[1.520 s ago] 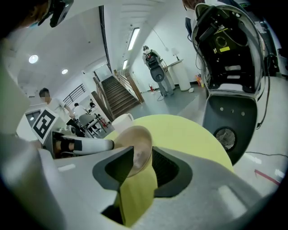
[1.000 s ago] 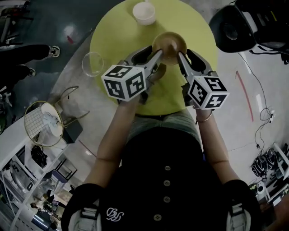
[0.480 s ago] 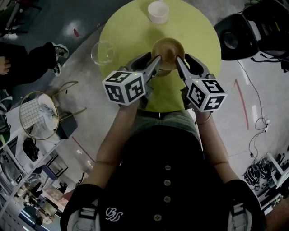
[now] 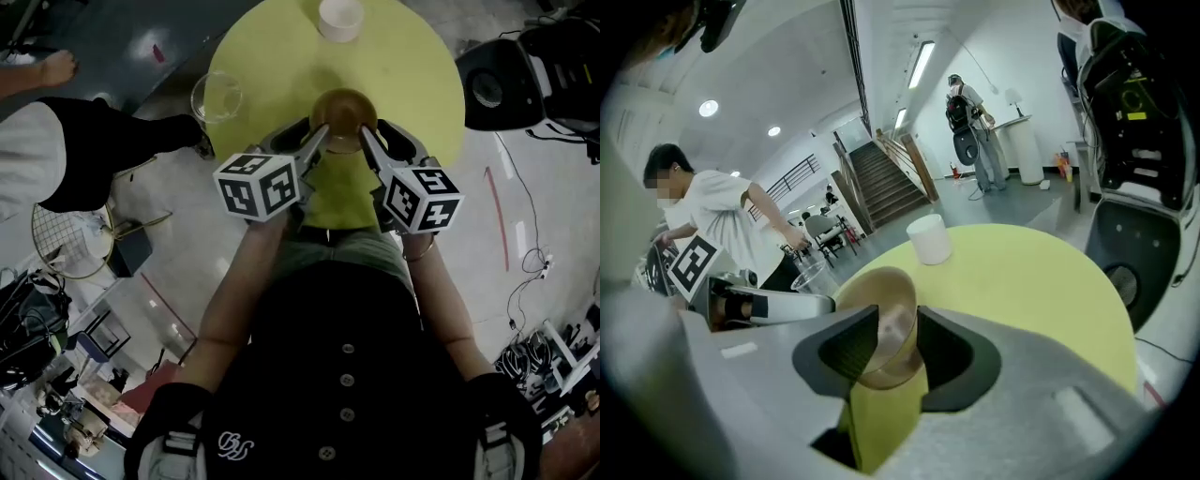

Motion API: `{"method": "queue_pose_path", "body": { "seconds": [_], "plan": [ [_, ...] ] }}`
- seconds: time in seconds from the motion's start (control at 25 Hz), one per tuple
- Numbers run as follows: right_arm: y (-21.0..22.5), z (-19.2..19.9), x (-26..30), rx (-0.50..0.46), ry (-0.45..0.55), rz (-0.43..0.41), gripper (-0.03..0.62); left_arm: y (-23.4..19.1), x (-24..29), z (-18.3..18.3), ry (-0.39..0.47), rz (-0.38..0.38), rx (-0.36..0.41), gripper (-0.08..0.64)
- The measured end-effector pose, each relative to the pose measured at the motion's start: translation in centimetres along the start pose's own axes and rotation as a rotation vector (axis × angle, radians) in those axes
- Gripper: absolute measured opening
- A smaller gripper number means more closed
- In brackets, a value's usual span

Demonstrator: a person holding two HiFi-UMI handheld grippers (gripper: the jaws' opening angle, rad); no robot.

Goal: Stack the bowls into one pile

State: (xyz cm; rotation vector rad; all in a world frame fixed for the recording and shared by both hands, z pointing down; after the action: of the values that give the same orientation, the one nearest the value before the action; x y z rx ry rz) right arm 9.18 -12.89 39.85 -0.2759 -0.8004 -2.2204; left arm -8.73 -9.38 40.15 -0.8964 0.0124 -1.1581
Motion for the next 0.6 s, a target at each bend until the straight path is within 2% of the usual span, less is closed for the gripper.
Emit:
{"method": "queue_pose_path", "body": {
  "seconds": [0.6],
  "plan": [
    [0.2, 2.3, 0.8, 0.016, -0.090, -0.001, 0.117, -1.3, -0.5, 2.0, -0.043, -0.039, -0.033, 0.137]
  ]
}}
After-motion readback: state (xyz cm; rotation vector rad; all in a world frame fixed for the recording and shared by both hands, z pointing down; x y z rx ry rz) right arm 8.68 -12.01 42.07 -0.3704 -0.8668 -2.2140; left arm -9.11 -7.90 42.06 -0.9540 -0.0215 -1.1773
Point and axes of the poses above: the fingertips, and each gripper's own axes: x forward along the fingers, y to its right, z out of its underside, the point moved 8 cm from there along -x, backward along the fingers, and after that the axes turned 9 degrees about y, right-handed, at the moved point
